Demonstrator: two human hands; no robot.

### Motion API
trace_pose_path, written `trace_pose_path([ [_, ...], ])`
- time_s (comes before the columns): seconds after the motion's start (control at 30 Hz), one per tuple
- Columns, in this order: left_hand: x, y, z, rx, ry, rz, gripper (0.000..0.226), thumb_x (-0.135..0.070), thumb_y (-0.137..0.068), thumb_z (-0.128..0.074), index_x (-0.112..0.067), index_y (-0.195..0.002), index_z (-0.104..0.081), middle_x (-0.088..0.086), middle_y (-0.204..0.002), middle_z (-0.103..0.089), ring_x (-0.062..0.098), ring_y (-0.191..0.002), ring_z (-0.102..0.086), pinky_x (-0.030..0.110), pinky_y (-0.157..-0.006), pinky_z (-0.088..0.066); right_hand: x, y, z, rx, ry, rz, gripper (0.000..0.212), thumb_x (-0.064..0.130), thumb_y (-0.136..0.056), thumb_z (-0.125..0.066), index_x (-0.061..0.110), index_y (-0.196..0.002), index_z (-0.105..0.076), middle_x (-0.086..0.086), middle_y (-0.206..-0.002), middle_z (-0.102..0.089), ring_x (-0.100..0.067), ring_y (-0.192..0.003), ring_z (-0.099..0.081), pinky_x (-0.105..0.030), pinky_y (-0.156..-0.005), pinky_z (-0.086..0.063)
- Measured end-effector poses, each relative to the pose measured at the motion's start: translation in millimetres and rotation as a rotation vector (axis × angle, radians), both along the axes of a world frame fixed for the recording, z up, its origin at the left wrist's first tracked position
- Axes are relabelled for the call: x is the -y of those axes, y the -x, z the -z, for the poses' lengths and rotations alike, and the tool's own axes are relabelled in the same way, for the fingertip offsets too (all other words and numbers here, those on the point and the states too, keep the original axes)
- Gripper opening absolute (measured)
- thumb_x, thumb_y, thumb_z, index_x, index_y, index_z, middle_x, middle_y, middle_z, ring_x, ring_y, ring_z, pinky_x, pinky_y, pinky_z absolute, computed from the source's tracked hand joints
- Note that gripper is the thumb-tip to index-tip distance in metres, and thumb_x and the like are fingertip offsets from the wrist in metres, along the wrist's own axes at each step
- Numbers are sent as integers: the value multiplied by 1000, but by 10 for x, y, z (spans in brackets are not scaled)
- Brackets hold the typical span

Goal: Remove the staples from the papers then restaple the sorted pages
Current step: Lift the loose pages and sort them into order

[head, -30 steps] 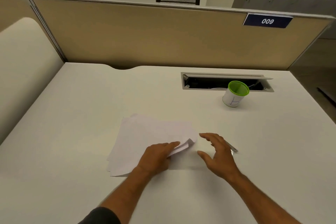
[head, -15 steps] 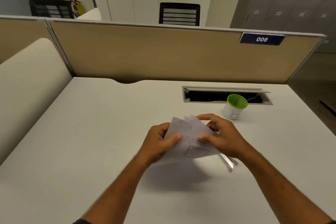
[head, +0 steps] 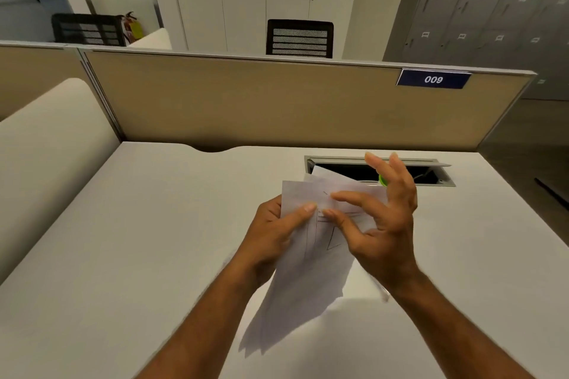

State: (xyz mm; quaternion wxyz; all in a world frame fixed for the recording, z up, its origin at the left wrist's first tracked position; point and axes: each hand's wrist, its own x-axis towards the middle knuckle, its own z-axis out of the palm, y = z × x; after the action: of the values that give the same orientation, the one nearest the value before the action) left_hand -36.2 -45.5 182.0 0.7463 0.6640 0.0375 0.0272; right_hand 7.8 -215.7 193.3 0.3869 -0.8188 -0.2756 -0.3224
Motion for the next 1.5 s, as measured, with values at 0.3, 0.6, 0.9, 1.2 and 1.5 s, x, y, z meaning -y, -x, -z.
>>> trace_pose_path([
  [0.3,80,14,-79,52,-3,5,25,-51,-78,-60,-35,-95,-68,-19,-83,-73,7,-84,-71,17,-62,-57,-64,56,-69,-180,-194,-52,17,26,-76,-80,29,-92,-75,-3,-147,-42,-26,-144,-24,-63,-111,-25],
  [0.6,143,33,-99,87,-40,-22,27,-52,-79,-61,-35,-97,-69,-17,-87,-74,12,-88,-71,18,-66,-57,-63,68,-111,-345,-338,-86,16,36,-67,-81,39,-82,-74,8,-134,-50,-11,-131,-40,-33,-107,-36],
  [0.9,130,35,-156,109,-41,-28,18,-53,-79,-60,-42,-86,-72,-17,-84,-74,9,-84,-72,15,-63,-56,-33,30,-170,-464,-330,-105,15,35,-61,-83,31,-73,-74,7,-123,-55,3,-119,-44,-32,-100,-40],
  [1.2,123,-14,-162,127,-77,-49,25,-51,-83,-58,-33,-91,-72,-16,-82,-74,10,-83,-70,14,-64,-54,-43,18,-190,-485,-295,-153,11,38,-61,-79,37,-67,-70,9,-114,-55,-5,-116,-48,-31,-97,-41],
  [1.5,78,-1,-132,138,-88,11,19,-31,-81,-76,-33,-98,-68,-11,-90,-71,14,-83,-69,17,-65,-57,-44,-7,-205,-555,-288,-145,12,39,-60,-76,35,-69,-69,9,-112,-55,1,-110,-49,-17,-86,-40],
])
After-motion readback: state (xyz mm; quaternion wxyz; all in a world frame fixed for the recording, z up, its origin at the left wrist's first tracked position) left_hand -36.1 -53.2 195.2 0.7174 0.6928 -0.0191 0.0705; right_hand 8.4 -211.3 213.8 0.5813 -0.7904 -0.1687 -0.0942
